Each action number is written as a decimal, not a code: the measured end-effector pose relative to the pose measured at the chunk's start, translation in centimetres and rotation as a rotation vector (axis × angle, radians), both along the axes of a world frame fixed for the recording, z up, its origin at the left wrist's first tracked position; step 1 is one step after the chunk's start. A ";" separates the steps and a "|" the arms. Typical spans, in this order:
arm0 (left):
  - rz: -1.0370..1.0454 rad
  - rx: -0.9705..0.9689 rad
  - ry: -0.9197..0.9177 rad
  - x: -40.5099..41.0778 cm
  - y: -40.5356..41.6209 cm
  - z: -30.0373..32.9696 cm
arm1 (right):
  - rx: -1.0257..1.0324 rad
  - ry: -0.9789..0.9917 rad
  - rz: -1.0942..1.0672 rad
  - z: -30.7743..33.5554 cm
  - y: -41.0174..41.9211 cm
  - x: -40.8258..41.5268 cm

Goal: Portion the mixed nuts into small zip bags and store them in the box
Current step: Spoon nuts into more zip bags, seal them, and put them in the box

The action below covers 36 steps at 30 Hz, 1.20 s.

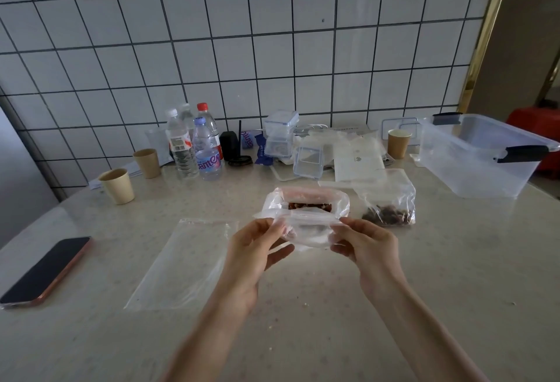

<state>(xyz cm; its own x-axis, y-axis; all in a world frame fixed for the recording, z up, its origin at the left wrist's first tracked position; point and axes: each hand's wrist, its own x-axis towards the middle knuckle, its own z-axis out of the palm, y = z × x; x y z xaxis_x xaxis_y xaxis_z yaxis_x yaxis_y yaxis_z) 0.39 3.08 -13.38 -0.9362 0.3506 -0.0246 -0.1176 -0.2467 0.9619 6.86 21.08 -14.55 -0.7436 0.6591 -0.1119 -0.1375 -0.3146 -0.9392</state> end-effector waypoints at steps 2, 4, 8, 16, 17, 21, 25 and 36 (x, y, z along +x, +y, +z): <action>-0.094 0.157 -0.151 -0.1 -0.2 0.1 | -0.107 0.021 0.047 -0.1 0.2 0.1; -0.178 0.266 -0.254 -0.3 -0.3 0.1 | -0.222 0.057 0.115 0.0 0.5 0.1; -0.229 0.326 -0.353 -0.4 -0.3 -0.1 | -0.366 0.136 0.369 0.9 0.6 0.3; -0.220 0.115 -0.228 -0.2 -0.4 0.8 | -0.311 0.087 0.464 1.7 0.3 0.4; -0.251 0.159 -0.273 -0.3 -0.4 0.9 | -0.306 0.088 0.469 1.7 0.2 0.4; -0.299 0.305 -0.435 -0.6 -0.5 0.9 | -0.313 0.078 0.505 1.4 0.3 0.6; -0.309 0.186 -0.264 -0.4 -0.7 0.5 | -0.156 0.079 0.592 1.0 0.6 0.9; 0.209 -0.431 0.459 0.8 1.3 -0.6 | 0.320 -0.122 0.074 0.2 -0.6 0.3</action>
